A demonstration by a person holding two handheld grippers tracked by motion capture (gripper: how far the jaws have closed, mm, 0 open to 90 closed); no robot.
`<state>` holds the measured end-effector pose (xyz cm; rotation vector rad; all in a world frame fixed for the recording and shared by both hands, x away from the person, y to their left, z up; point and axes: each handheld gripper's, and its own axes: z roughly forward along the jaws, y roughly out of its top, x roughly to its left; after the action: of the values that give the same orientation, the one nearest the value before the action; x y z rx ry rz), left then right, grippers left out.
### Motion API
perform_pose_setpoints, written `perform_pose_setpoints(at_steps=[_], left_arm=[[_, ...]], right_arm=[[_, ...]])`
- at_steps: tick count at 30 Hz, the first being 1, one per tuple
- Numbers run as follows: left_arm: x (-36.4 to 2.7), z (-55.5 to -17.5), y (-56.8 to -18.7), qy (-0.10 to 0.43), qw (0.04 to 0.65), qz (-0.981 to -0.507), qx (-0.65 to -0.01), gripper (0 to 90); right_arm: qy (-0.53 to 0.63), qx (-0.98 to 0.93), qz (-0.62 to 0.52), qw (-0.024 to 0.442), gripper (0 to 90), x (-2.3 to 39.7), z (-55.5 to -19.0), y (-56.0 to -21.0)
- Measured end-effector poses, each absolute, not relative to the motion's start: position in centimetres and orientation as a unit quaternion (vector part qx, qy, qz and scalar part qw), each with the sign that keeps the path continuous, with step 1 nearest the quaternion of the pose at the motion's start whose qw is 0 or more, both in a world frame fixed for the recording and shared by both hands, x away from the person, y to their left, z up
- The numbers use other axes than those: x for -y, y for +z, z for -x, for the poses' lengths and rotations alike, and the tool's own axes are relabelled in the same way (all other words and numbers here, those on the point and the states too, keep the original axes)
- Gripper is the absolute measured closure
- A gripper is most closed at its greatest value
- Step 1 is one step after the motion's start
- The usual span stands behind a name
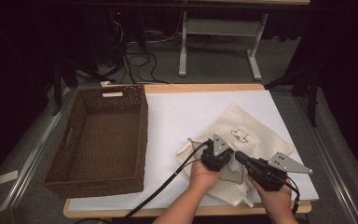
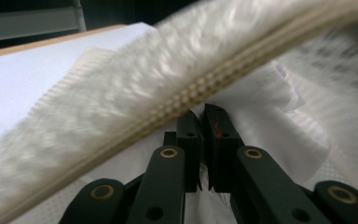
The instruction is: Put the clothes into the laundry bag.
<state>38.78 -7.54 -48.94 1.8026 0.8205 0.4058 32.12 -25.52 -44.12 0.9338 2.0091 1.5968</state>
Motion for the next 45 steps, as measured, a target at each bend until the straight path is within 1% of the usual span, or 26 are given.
perform_pose_setpoints(at_steps=[4, 8, 12, 15, 16, 18, 19, 24, 27, 32, 36, 37, 39, 40, 41, 45], left_arm=[[7.5, -39.1, -50.2, 0.172, 0.507, -0.767, -0.354, 84.7], [7.2, -39.0, -50.4, 0.175, 0.499, -0.772, -0.354, 82.8], [6.7, -38.7, -50.3, 0.165, 0.51, -0.767, -0.352, 71.9], [6.2, -38.2, -50.2, 0.156, 0.515, -0.77, -0.344, 59.4], [6.1, -38.0, -50.3, 0.155, 0.517, -0.769, -0.342, 56.6], [5.5, -37.5, -50.2, 0.155, 0.518, -0.772, -0.334, 53.7], [5.3, -37.3, -50.2, 0.156, 0.52, -0.771, -0.333, 50.0], [3.7, -35.6, -49.7, 0.166, 0.531, -0.769, -0.315, 44.4], [1.6, -34.5, -49.0, 0.178, 0.53, -0.768, -0.313, 44.8], [-2.1, -32.8, -48.3, 0.194, 0.523, -0.763, -0.327, 49.5], [-4.5, -31.3, -48.6, 0.202, 0.524, -0.76, -0.328, 49.9], [-5.0, -30.9, -48.9, 0.213, 0.528, -0.756, -0.324, 50.7], [-5.5, -30.5, -49.6, 0.222, 0.537, -0.744, -0.328, 55.7], [-5.4, -30.6, -49.7, 0.212, 0.533, -0.748, -0.334, 56.9], [-5.3, -30.7, -49.7, 0.206, 0.527, -0.753, -0.336, 56.4], [-4.8, -30.7, -49.6, 0.215, 0.524, -0.753, -0.334, 56.5]], right_arm=[[0.569, -0.723, -0.335, 0.203, 89.6, 25.5, -32.1, -44.3], [0.568, -0.725, -0.334, 0.201, 89.6, 25.2, -32.1, -44.3], [0.567, -0.726, -0.334, 0.201, 89.6, 25.2, -32.2, -44.4], [0.566, -0.727, -0.333, 0.201, 89.6, 25.2, -32.2, -44.4], [0.564, -0.728, -0.336, 0.198, 89.6, 25.2, -32.2, -44.5], [0.563, -0.729, -0.336, 0.196, 89.6, 25.1, -32.2, -44.5], [0.563, -0.73, -0.334, 0.198, 89.6, 25.0, -32.2, -44.6], [0.558, -0.734, -0.333, 0.196, 89.6, 24.8, -32.2, -44.7], [0.555, -0.737, -0.334, 0.195, 89.6, 24.8, -32.2, -44.8], [0.543, -0.749, -0.33, 0.188, 89.6, 24.5, -32.1, -45.2], [0.524, -0.765, -0.329, 0.18, 89.5, 24.2, -31.8, -45.7], [0.518, -0.771, -0.326, 0.178, 89.5, 24.1, -31.8, -45.9], [0.505, -0.781, -0.326, 0.169, 89.4, 23.8, -31.8, -46.6], [0.492, -0.791, -0.327, 0.16, 89.4, 23.5, -31.8, -47.1], [0.481, -0.798, -0.328, 0.156, 89.4, 23.2, -31.8, -47.4], [0.442, -0.823, -0.326, 0.147, 89.4, 22.3, -32.2, -48.7]])
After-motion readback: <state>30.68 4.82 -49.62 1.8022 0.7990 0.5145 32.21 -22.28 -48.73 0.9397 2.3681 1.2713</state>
